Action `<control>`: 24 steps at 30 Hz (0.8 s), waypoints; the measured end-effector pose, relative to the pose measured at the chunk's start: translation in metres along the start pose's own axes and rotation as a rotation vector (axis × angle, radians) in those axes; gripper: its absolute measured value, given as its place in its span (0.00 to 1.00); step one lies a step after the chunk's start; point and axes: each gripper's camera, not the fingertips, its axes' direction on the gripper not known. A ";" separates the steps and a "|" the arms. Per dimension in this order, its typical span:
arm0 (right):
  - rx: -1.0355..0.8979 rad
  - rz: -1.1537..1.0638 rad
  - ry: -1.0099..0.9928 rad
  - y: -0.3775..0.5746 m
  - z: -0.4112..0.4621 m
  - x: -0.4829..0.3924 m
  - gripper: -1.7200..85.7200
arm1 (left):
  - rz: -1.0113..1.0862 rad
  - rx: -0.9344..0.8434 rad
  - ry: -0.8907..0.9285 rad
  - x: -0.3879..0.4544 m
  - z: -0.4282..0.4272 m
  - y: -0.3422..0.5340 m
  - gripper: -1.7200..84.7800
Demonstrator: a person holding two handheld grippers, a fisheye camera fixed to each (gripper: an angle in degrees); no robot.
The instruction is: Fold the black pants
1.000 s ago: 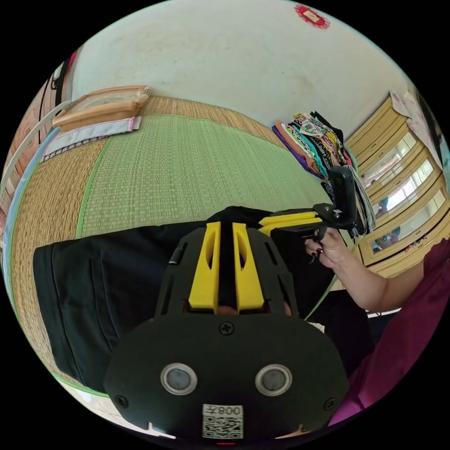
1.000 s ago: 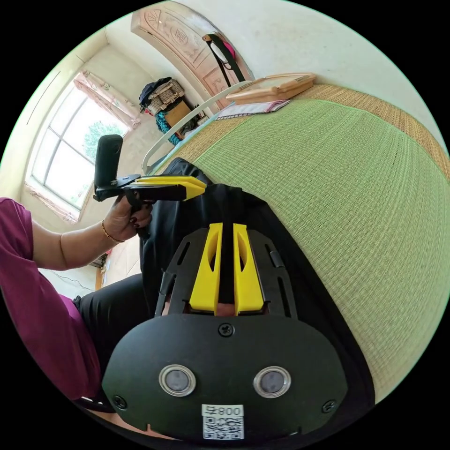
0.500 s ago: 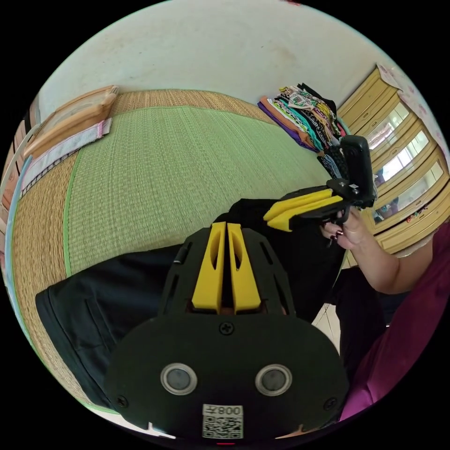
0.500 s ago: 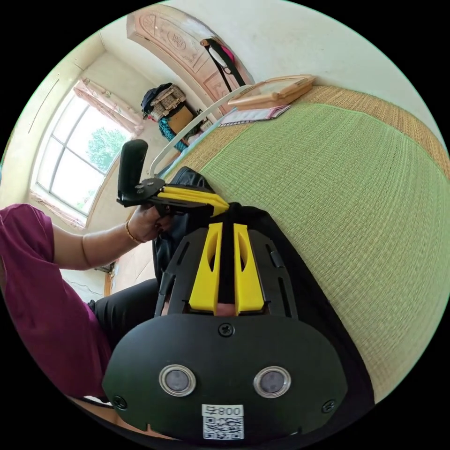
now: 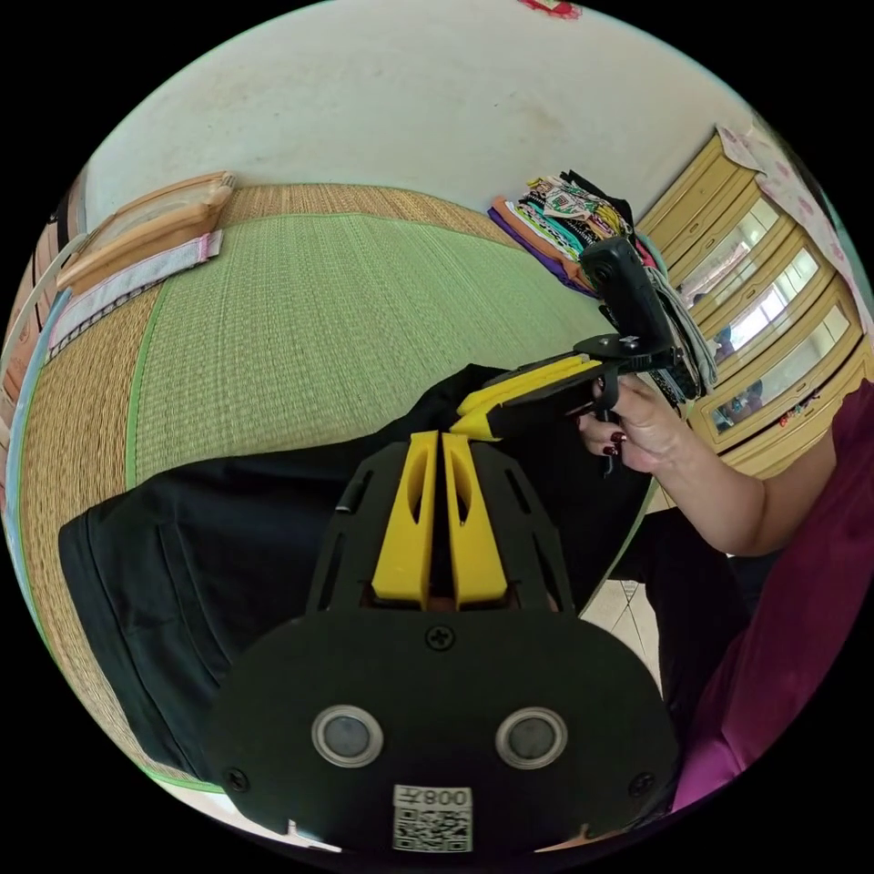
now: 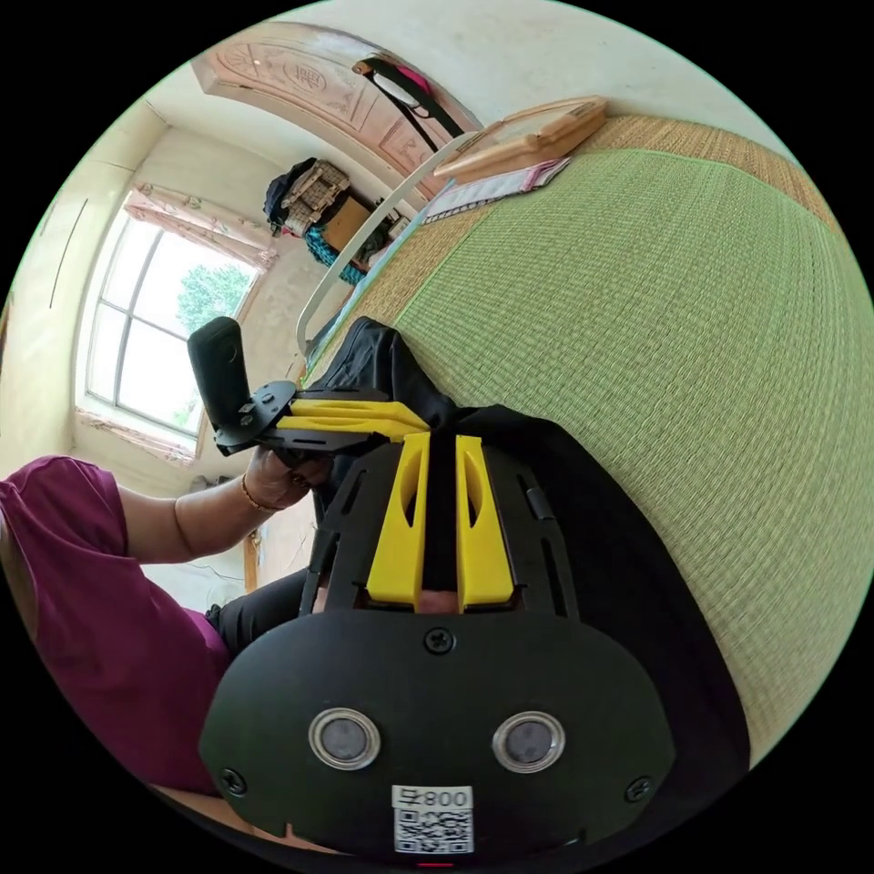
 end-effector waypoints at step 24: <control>-0.083 -0.030 0.019 -0.094 -0.014 0.035 0.02 | -0.069 -0.111 -0.022 -0.046 -0.022 0.019 0.02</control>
